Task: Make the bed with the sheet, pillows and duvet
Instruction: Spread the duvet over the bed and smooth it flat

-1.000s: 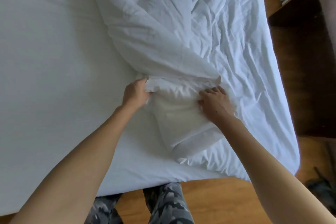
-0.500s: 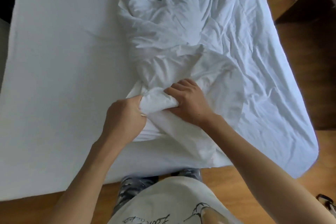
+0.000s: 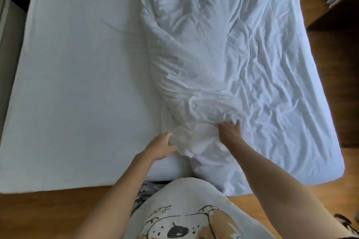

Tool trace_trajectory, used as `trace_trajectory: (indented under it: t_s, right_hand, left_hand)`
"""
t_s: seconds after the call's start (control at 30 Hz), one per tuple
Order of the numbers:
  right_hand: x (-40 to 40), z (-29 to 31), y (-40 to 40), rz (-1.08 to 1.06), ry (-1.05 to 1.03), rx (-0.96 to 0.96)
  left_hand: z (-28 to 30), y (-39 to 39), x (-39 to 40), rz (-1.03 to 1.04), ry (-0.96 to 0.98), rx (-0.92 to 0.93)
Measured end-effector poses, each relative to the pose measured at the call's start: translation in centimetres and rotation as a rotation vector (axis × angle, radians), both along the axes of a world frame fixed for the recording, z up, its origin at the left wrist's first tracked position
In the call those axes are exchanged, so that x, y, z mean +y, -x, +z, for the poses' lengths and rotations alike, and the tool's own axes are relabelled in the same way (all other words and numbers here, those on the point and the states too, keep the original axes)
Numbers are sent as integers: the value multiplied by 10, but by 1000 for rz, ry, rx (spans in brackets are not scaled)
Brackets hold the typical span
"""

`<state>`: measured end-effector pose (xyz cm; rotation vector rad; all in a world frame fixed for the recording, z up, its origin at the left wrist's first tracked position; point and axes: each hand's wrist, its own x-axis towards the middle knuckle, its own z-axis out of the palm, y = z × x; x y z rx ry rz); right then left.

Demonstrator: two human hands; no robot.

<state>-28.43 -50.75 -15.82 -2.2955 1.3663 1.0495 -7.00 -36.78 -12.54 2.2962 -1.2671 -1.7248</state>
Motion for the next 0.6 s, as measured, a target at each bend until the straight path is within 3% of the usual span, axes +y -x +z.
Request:
trace_trajectory:
  t_s: [0.07,0.13,0.23,0.3,0.37,0.47,0.6]
  right_hand:
    - [3,-13,14,-34,-37,100]
    - [5,-20,8,-13,9,37]
    - [15,-26,-32,58,97,-256]
    - [28,-32,-67,114,59,-472]
    - [43,-47,-104,172,-9,-554]
    - [58,-91,-147,163,-85,-408]
    - [63,-173,-176,68,-27,-195]
  left_hand:
    - [-18,-10,19,83,-10,-46]
    - [-31,-25,33,107,-19,-101]
    - [-54,-44,44,121,-57,-143]
    - [-73,-53,41,150,-63,-152]
    - [-97,-61,31,190,-40,-159]
    - [-133,-71,13,263,-18,-165]
    - [-177,-82,7,298,-9,-156]
